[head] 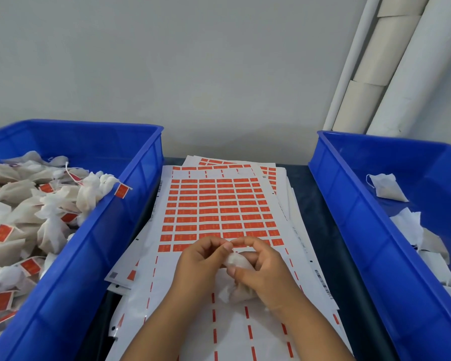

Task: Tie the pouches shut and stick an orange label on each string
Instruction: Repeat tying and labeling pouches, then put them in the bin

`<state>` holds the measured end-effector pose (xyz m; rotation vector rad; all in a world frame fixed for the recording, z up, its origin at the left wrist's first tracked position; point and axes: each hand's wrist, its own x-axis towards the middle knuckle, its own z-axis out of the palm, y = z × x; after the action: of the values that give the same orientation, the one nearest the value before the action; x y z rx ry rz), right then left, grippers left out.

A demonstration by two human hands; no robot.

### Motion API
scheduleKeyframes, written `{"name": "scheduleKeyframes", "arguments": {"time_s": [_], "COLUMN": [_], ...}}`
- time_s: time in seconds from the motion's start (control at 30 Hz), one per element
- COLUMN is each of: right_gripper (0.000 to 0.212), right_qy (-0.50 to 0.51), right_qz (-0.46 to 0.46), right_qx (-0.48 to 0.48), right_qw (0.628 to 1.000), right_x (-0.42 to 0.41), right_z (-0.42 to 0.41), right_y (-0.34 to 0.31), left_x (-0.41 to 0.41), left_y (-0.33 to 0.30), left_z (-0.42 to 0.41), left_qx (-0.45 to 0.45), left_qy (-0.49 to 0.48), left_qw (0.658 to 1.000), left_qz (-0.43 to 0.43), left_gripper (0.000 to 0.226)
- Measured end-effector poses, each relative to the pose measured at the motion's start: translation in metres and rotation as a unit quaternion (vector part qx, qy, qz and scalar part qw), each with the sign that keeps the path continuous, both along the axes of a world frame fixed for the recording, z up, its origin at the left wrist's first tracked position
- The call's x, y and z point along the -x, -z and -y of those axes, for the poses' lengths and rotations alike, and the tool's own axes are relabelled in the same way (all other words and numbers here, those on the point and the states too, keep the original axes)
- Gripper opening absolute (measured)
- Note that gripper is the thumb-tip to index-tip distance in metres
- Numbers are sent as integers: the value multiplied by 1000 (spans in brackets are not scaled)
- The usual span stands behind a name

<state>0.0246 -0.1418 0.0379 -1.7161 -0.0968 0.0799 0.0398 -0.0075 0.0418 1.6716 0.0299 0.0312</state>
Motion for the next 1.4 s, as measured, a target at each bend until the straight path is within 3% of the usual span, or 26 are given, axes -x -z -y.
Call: {"name": "scheduleKeyframes", "arguments": {"time_s": [0.3,0.47,0.8,0.97,1.1,1.33,1.4], "right_gripper": [46,33,13,23,15,26,26], "right_qy": [17,64,138,104,93,61,30], "right_qz": [37,37,0,-10,-9,-53,-61], "right_qx": [-17,-49,-75,-81,-86,-111,-64], "right_qw": [999,996,988,991,992,990,996], "right_x": [2,0,-3,-2,-4,-3,-1], "right_z": [-1,-3,-3,-4,-3,-3,-2], "right_y": [-3,0,4,2,4,2,0], "left_x": [0,0,3,3,2,-1,-2], "left_y": [-2,-1,-4,-1,0,1,1], "left_z": [-1,-3,1,0,-2,-2,-2], "left_qx": [53,64,-29,-17,7,11,13], "left_qy": [14,45,50,66,75,19,-7], "left_qw": [997,992,998,998,997,1000,1000], "left_qz": [-45,-96,20,2,-22,-14,-4], "left_gripper": [12,17,15,17,20,16,15]}}
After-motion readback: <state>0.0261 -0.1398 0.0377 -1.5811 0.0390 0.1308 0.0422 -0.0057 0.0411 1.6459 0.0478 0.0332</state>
